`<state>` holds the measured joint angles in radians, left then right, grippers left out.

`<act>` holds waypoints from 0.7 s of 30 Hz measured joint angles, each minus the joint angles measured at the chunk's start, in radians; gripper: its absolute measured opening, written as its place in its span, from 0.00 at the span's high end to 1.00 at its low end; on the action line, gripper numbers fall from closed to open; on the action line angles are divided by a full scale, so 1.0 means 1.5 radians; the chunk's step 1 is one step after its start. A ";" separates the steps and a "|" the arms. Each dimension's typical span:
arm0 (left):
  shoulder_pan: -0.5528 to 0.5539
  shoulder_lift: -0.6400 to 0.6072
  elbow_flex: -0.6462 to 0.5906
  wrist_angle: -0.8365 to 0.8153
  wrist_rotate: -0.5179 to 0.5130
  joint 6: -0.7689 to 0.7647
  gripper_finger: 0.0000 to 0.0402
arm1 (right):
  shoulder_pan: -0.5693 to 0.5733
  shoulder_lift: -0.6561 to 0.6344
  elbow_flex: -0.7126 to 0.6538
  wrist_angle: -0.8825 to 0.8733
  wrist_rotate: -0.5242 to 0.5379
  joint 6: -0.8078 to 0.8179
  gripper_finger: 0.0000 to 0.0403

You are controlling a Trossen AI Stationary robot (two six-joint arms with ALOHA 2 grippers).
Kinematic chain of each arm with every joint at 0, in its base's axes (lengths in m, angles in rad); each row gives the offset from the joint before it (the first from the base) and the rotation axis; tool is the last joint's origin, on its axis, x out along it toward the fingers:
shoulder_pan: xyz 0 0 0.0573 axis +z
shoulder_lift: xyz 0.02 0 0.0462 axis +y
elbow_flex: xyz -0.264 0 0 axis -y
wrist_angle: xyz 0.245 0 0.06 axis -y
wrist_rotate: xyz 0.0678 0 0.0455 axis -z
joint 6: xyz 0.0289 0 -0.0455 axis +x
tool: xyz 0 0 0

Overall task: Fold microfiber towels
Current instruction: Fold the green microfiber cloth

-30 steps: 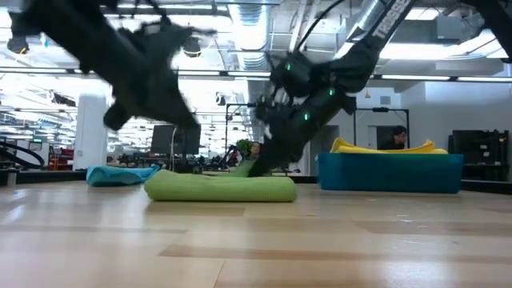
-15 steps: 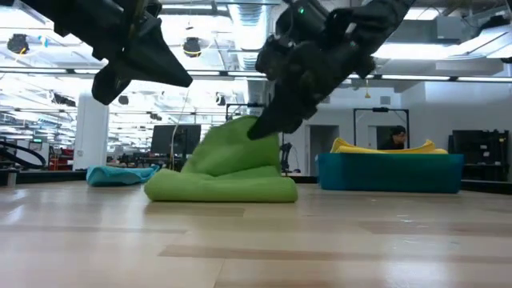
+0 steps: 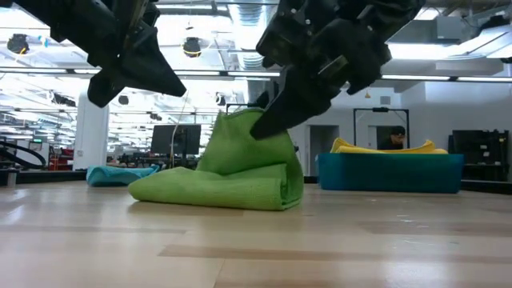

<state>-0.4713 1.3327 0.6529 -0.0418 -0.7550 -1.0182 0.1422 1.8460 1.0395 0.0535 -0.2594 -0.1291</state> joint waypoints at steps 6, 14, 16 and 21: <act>0.000 0.000 0.000 -0.006 -0.027 0.002 1.00 | 0.035 0.041 0.005 0.057 0.020 0.006 0.90; 0.001 0.005 0.000 -0.008 -0.030 -0.005 1.00 | 0.054 0.080 0.000 0.104 0.055 0.066 0.87; 0.001 0.011 0.000 -0.001 -0.034 -0.012 1.00 | 0.054 0.085 0.001 0.119 0.055 0.071 0.85; 0.001 0.044 0.001 0.038 -0.030 -0.025 1.00 | 0.054 0.085 0.001 0.166 0.054 0.065 0.75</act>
<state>-0.4694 1.3982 0.6537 0.0158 -0.7994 -1.0563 0.2228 1.9728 1.0406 0.3025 -0.1790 -0.0313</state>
